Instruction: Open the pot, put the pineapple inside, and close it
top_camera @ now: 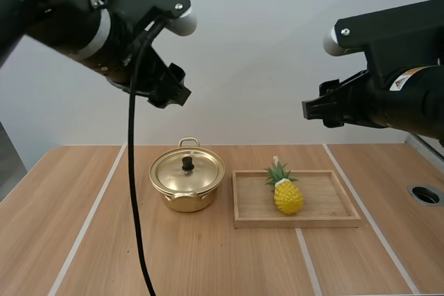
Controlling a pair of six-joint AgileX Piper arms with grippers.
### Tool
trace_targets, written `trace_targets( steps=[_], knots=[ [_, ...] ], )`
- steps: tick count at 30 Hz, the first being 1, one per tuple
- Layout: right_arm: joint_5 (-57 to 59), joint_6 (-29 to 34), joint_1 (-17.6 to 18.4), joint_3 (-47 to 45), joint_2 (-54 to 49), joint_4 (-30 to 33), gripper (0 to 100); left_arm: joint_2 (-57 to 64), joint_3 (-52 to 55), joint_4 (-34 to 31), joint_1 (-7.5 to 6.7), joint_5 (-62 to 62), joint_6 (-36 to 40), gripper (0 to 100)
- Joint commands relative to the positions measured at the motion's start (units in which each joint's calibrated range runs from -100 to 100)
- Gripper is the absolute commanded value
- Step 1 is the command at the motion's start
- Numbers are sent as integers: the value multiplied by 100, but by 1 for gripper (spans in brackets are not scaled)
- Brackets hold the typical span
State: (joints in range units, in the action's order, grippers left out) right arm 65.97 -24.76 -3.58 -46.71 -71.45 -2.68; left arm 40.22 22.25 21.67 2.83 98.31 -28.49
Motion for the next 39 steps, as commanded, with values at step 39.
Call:
trace_targets(
  steps=[39],
  knots=[
    [362,-246,-31,79,170,-254,100,-4711,-954,-459,-720,169,-363,100]
  ],
)
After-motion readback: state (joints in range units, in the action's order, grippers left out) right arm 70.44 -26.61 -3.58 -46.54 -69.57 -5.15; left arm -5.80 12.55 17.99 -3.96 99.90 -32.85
